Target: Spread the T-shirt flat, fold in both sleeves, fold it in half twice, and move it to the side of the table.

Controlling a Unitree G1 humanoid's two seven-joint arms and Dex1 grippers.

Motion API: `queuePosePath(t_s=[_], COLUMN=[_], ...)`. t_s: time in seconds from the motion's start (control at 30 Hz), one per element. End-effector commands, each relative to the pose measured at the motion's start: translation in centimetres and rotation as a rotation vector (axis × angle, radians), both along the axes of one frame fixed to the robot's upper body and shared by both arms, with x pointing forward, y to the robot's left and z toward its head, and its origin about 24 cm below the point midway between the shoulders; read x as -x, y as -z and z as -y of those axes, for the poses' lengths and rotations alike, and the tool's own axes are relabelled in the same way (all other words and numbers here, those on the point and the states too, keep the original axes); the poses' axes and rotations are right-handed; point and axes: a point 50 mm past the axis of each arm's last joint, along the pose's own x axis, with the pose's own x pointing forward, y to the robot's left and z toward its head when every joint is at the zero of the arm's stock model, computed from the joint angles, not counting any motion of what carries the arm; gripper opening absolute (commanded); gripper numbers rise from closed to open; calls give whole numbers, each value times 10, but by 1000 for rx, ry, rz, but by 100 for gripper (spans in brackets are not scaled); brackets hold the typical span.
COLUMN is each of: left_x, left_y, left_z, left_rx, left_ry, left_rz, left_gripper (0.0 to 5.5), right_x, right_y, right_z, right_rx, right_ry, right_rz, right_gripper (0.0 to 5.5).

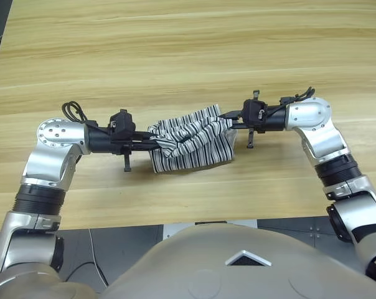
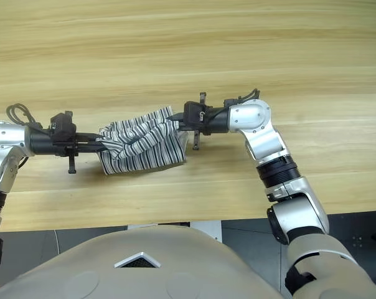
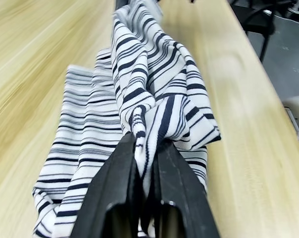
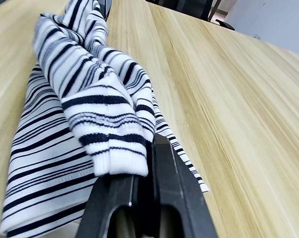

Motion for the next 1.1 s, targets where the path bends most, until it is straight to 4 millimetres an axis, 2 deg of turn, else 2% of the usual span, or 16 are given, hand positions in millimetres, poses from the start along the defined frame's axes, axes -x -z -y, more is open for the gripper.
queuePosePath(t_s=[0.03, 0.13, 0.23, 0.3, 0.5, 0.57, 0.7, 0.77, 0.83, 0.97, 1.1], left_x=[-11, -15, -21, -25, -28, -29, -31, -32, -30, -26, -21], left_y=[10, 15, 8, 3, 3, 5, 1, 0, 1, 2, 7], left_z=[-7, -12, -23, -28, -29, -29, -34, -39, -44, -49, -47], left_rx=[-9, 9, 71, 105, 115, 99, 140, 165, 175, 179, 195], left_ry=[-81, -144, -201, -241, -277, -284, -325, -362, -389, -399, -417], left_rz=[-41, -70, -77, -68, -52, -42, -6, 2, 10, 7, 9], left_gripper=[66, 117, 154, 197, 293, 333, 333, 333, 333, 333, 333], right_x=[-10, -20, -30, -36, -43, -41, -23, -10, 1, 18, 25], right_y=[9, 13, 9, 7, 10, 8, -15, -18, -7, 39, 75], right_z=[-4, -3, 0, 1, -9, -13, -25, -34, -44, -58, -63], right_rx=[23, -19, -77, -131, -160, -179, -407, -440, -377, -33, 134], right_ry=[49, 145, 221, 276, 352, 339, 215, 154, 110, 86, 109], right_rz=[11, -17, -54, -99, -135, -123, -134, -152, -167, -70, -81], right_gripper=[59, 117, 158, 209, 320, 330, 330, 330, 330, 330, 330])
